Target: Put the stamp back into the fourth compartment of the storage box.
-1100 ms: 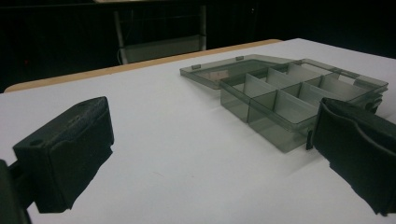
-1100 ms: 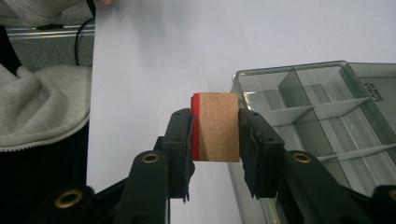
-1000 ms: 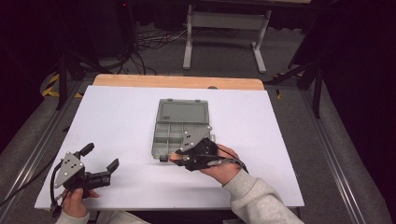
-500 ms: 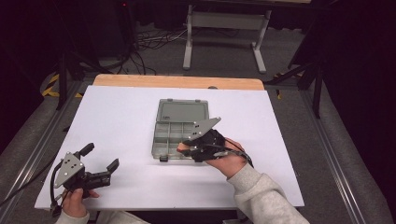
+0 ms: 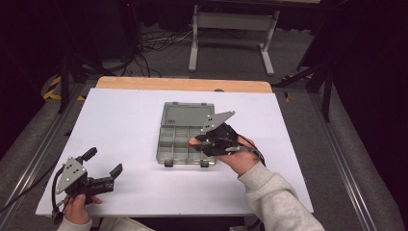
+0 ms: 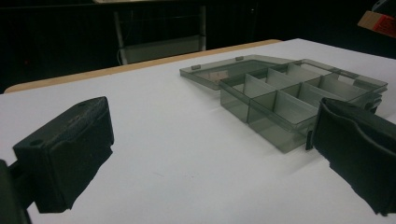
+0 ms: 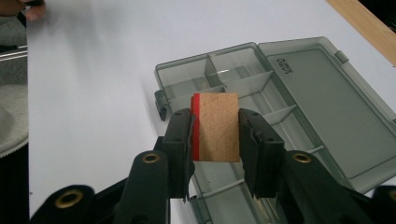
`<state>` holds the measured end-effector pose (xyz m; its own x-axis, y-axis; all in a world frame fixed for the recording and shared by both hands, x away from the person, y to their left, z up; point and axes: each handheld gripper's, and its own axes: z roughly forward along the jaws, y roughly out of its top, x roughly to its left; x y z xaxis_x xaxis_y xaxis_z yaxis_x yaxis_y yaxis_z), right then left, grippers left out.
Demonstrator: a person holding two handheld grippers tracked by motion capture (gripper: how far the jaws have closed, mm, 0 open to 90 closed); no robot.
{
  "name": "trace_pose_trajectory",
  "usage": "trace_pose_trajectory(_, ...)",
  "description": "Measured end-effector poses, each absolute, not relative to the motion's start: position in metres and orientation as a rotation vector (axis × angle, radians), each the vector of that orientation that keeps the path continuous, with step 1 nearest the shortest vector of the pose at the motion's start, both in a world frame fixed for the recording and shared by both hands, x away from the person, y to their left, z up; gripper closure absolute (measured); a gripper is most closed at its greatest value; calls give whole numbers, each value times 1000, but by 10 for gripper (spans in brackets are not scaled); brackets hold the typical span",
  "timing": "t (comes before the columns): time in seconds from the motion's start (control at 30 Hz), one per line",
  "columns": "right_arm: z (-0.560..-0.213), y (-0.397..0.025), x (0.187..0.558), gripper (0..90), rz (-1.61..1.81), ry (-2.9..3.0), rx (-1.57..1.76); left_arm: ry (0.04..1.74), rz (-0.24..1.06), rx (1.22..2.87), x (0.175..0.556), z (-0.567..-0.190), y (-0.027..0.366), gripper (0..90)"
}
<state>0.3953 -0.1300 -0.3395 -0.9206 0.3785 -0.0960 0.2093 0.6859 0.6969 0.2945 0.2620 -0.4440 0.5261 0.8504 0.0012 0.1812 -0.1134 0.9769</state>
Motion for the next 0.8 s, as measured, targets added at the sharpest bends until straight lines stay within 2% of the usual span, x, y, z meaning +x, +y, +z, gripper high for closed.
trace_pose_trajectory(0.8,-341,-141,428,660,992,2641,632,897,723,1614,295,-444,262,1)
